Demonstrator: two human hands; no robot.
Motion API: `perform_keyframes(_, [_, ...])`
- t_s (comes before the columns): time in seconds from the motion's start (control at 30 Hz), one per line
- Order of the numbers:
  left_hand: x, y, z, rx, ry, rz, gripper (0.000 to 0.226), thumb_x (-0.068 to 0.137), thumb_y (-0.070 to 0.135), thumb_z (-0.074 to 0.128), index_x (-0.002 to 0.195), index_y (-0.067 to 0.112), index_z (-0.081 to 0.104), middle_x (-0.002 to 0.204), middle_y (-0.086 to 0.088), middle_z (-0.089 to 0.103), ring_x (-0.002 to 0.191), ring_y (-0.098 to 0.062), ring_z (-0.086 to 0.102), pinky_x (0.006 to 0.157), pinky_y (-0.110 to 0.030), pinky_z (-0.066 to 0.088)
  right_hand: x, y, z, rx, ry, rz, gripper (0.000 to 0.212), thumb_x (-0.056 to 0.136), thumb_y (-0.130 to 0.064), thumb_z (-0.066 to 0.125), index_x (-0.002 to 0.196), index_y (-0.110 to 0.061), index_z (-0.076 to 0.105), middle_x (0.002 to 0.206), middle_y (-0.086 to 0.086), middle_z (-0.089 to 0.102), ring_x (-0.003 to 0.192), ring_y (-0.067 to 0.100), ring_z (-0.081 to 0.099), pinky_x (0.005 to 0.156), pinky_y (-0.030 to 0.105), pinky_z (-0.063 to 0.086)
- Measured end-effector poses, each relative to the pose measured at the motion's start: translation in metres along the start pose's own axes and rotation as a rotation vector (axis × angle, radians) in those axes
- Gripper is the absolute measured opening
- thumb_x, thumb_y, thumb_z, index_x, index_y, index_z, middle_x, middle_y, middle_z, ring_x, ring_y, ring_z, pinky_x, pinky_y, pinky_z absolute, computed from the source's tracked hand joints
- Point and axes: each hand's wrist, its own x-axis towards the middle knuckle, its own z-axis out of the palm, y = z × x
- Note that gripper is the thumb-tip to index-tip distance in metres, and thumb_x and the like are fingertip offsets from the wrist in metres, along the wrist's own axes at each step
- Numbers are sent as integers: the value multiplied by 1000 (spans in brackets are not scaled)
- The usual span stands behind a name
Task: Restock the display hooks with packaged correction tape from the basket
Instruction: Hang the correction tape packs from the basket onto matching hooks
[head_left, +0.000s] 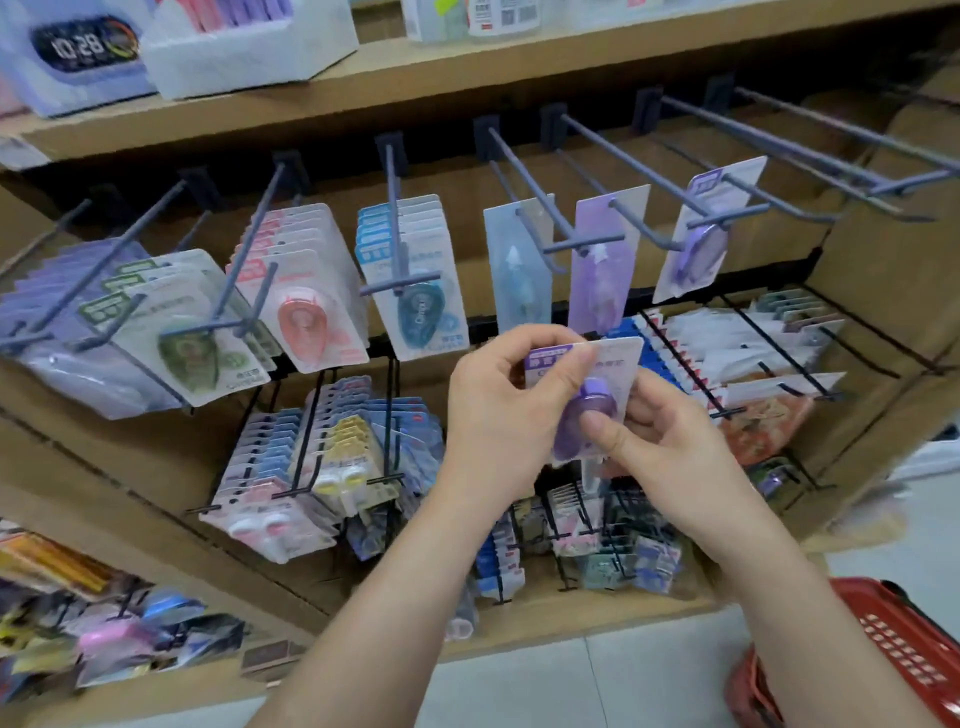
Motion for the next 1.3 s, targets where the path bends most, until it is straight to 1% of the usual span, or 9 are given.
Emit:
perform_keyframes(0.17, [25,3,58,-10,-60,14,14,88,17,71,80,28,69,75,15,67,72,-3,61,72,-25,51,-4,-2,-45,60,195,-44,29,80,-26,65,108,-19,65,95,-7,77,87,6,70,71,18,53])
perform_keyframes(0.37, [47,17,127,-45,-54,50,18,88,14,71,77,28,67,73,14,65,71,-4,60,70,-25,49,2,-8,-88,41,424,-99,20,83,-33,60,91,-16,62,62,-14,67,52,-3,59,50,10,44])
perform_keyframes(0.5, [61,26,152,-49,14,87,17,86,15,73,76,27,68,70,14,66,70,-3,61,68,-27,52,13,-11,-102,8,525,-144,26,85,-39,61,93,-16,65,74,-10,72,68,1,63,61,16,48])
perform_keyframes(0.63, [63,25,160,-46,81,141,25,87,15,73,75,35,63,69,14,64,69,-4,60,67,-29,52,21,-12,-110,4,514,-154,27,86,-36,62,96,-13,67,79,-7,74,75,5,67,66,19,51])
perform_keyframes(0.87, [60,27,160,-40,93,247,19,89,15,72,83,31,64,75,15,65,73,-3,62,69,-31,55,17,-15,-112,-70,533,-190,23,84,-42,61,90,-20,66,72,-16,71,65,-3,63,60,13,47])
perform_keyframes(0.97, [68,29,158,-65,42,130,25,87,13,73,79,36,64,77,13,68,76,-5,65,74,-33,58,18,-15,-114,-101,560,-163,38,84,-49,62,85,-11,66,69,2,69,61,7,58,58,28,45])
perform_keyframes(1.1, [76,25,153,-161,7,-73,8,91,19,69,86,22,73,90,-3,74,87,-13,67,83,-36,56,20,-14,-116,-109,515,-89,54,86,-59,62,90,-5,65,80,26,64,60,20,48,57,36,38])
perform_keyframes(1.2, [75,24,151,-194,11,-110,5,93,18,67,92,19,71,95,-9,74,89,-15,67,85,-40,56,23,-14,-121,-111,368,-7,47,86,-53,55,102,-10,66,91,14,71,75,20,60,64,33,50])
perform_keyframes(1.3, [66,18,145,-142,-39,-105,12,94,10,64,95,21,69,92,0,74,88,-7,67,83,-27,56,24,-13,-132,-112,317,6,26,90,-42,55,102,-22,68,85,-10,75,76,2,66,64,18,52])
